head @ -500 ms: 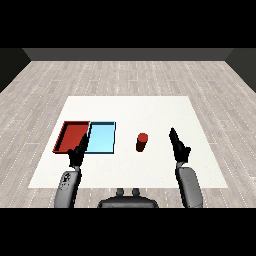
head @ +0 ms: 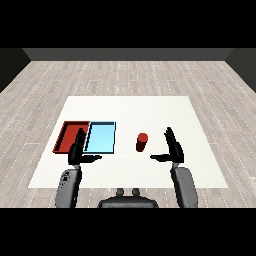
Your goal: Pick the red can and put it in the red box
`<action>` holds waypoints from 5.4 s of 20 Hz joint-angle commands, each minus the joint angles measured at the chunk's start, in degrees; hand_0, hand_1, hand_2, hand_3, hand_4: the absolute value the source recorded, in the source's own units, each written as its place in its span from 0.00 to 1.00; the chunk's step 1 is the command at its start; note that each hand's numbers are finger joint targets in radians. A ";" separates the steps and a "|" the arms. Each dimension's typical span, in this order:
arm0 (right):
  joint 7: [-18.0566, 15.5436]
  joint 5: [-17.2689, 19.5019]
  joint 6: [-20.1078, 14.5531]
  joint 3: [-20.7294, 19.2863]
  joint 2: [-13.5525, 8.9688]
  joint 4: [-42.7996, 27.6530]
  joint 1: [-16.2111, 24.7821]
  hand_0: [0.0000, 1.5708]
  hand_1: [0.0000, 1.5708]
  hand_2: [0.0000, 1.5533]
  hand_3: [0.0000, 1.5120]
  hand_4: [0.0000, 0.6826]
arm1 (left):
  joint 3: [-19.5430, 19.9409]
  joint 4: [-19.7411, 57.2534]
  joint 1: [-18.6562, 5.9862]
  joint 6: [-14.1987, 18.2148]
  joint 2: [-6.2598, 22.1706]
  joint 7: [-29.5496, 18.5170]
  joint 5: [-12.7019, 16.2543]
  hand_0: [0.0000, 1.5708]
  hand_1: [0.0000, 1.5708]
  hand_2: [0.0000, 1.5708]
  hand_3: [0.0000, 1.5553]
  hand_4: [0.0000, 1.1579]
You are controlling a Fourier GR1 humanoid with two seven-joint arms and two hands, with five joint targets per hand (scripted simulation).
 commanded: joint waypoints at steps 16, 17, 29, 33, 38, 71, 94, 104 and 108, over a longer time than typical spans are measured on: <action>-13.88 -1.33 3.59 -1.48 0.93 8.42 -0.81 0.00 0.00 0.00 0.00 0.00 | 1.74 -0.15 4.53 -3.73 -0.52 -14.69 3.00 0.00 0.00 0.00 0.00 0.00; -13.42 -3.33 5.13 -2.40 0.12 6.25 1.20 0.00 0.00 0.00 0.00 0.00 | 0.99 -0.44 0.42 -1.44 -1.08 -10.20 1.98 0.00 0.00 0.00 0.00 0.00; -9.42 -5.03 3.56 -2.52 1.75 10.63 -4.84 0.00 0.00 0.00 0.00 0.00 | 3.07 -0.74 3.64 -4.81 1.60 -12.53 4.06 0.00 0.00 0.00 0.00 0.00; -11.56 -4.51 0.61 -0.62 2.72 16.63 -9.69 0.00 0.00 0.00 0.00 0.00 | 0.94 3.14 1.32 -1.02 -2.03 -15.38 1.38 0.00 0.00 0.00 0.00 0.00; -14.31 -7.53 0.79 0.30 2.77 22.58 -10.73 0.00 0.00 0.00 0.00 0.00 | 2.25 -2.55 5.73 -4.19 0.31 -13.72 4.25 0.00 0.00 0.00 0.00 0.00; -21.60 -16.51 -1.93 4.67 1.86 38.97 -20.14 0.00 0.00 0.00 0.00 0.00 | 0.88 -6.24 1.45 -0.78 -0.89 -5.49 4.07 0.00 0.00 0.00 0.00 0.00; -26.60 -23.56 -7.25 9.82 2.77 54.99 -31.08 0.00 0.00 0.00 0.00 0.00 | 2.95 -0.82 2.86 -3.30 -0.28 -12.72 5.11 0.00 0.00 0.00 0.00 0.00; -22.86 -20.24 -11.17 8.13 2.79 53.05 -30.34 0.94 0.94 0.95 0.95 0.85 | 2.04 -4.17 2.11 -2.83 -0.10 -8.52 5.09 0.00 0.00 0.00 0.00 0.00; -28.03 -19.47 -9.83 6.22 2.46 61.84 -34.06 0.95 0.95 0.95 0.95 0.98 | 0.35 -5.48 3.37 -1.58 -1.76 -9.09 3.63 0.00 0.00 0.00 0.00 0.00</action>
